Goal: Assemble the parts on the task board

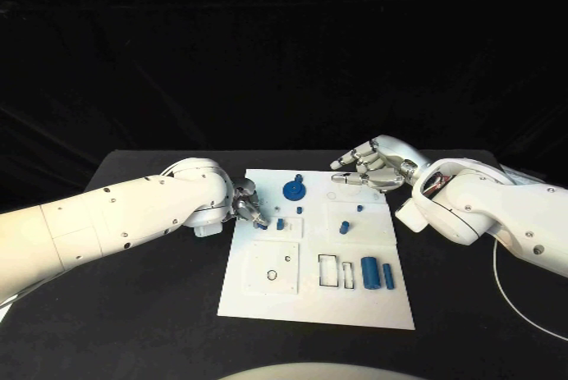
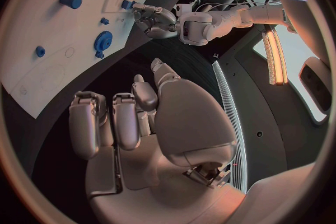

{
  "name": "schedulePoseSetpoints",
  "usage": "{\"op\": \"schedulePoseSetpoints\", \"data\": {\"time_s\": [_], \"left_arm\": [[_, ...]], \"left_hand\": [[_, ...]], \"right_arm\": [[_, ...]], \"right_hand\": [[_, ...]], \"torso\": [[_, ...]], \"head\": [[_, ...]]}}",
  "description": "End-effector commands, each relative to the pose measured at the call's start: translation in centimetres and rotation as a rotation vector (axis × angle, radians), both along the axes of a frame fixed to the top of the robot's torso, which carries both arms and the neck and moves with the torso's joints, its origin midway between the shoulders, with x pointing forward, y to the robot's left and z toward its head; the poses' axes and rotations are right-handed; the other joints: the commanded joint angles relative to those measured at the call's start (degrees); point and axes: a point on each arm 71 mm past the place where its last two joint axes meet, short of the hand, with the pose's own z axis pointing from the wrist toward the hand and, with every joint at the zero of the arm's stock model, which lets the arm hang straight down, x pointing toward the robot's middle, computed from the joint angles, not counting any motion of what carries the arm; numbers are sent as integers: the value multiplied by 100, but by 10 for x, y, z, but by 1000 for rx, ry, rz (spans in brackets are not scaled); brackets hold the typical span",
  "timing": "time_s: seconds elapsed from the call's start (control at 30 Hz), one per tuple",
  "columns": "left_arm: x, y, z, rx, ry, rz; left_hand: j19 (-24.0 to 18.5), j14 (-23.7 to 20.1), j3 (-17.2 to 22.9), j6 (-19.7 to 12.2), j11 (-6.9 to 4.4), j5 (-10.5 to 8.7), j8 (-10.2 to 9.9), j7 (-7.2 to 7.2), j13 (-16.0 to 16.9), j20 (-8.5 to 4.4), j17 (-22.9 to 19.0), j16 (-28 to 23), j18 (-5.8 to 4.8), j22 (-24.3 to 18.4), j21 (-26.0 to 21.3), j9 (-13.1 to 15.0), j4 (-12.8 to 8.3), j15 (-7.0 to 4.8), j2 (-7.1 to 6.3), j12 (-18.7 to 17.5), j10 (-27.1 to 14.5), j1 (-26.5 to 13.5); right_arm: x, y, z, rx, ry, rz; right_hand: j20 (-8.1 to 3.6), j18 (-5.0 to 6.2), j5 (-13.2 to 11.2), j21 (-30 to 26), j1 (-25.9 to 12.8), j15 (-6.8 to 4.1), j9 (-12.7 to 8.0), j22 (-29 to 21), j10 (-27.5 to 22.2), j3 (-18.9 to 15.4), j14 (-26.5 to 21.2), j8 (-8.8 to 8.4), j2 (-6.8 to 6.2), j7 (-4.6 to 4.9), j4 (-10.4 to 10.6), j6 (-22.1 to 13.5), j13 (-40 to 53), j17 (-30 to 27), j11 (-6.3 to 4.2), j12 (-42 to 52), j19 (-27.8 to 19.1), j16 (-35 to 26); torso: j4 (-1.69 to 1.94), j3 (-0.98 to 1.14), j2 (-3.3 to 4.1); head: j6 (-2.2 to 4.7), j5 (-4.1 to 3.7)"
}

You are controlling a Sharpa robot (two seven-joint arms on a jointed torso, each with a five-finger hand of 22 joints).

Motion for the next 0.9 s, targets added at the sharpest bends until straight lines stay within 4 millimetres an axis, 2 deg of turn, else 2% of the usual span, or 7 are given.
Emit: {"op": "schedulePoseSetpoints", "data": {"time_s": [0.03, 0.13, 0.33, 0.6, 0.9], "left_arm": [[-4, -1, -8, 29, 48, 0], [-4, -3, -9, 34, 54, 2], [-4, -5, -10, 48, 62, -1], [-4, -7, -10, 56, 64, -7], [-3, -11, -9, 46, 45, -2]], "left_hand": [[397, 594, 754, 128, -22, 6, 43, -64, 38, -23, 1506, 17, -51, 1173, 41, -5, -734, -35, -21, 72, 87, -165], [407, 594, 521, 205, -54, -13, 51, -110, 75, -36, 1506, 17, -57, 1191, 62, -24, -601, -57, -96, 112, 127, -398], [424, 594, 157, 317, -82, -16, 16, -141, 111, -66, 1506, 17, -66, 1219, 94, -88, -350, -90, -95, 144, 153, -731], [434, 594, -3, 379, -92, -9, -18, -152, 149, -79, 1506, 17, -71, 1235, 113, -139, -219, -101, -30, 177, 175, -877], [448, 594, -35, 429, -109, 1, -17, -177, 251, -85, 1506, 17, -80, 1257, 143, -154, -205, -111, 7, 271, 230, -889]], "right_arm": [[-1, 1, -1, -6, 3, 14], [-1, 1, -1, -6, 3, 14], [-1, 1, -1, -6, 4, 15], [-1, 1, 0, -7, 4, 15], [-1, 1, -1, -7, 4, 15]], "right_hand": [[-3, 47, 33, -34, 21, 35, 6, 238, -42, -19, 324, 29, 58, 7, -14, -4, 5, 274, 9, 17, -22, -28], [-3, 47, 33, -34, 21, 35, 6, 238, -42, -19, 324, 29, 58, 7, -14, -4, 5, 274, 9, 17, -22, -28], [-3, 48, 34, -36, 21, 35, 7, 234, -45, -22, 323, 30, 59, 7, -13, -2, 2, 268, 9, 14, -25, -33], [-3, 48, 34, -36, 21, 35, 7, 234, -45, -22, 323, 30, 59, 7, -13, -2, 2, 268, 9, 14, -25, -33], [-3, 48, 34, -36, 21, 35, 7, 234, -45, -22, 323, 30, 59, 7, -13, -2, 2, 268, 9, 14, -25, -33]], "torso": [[5, 7, -2], [-2, 5, -2], [-6, 10, -1], [-9, 7, -2], [-4, 4, -1]], "head": [[-8, -6], [-8, -4], [-3, -7], [-1, -19], [1, -36]]}}
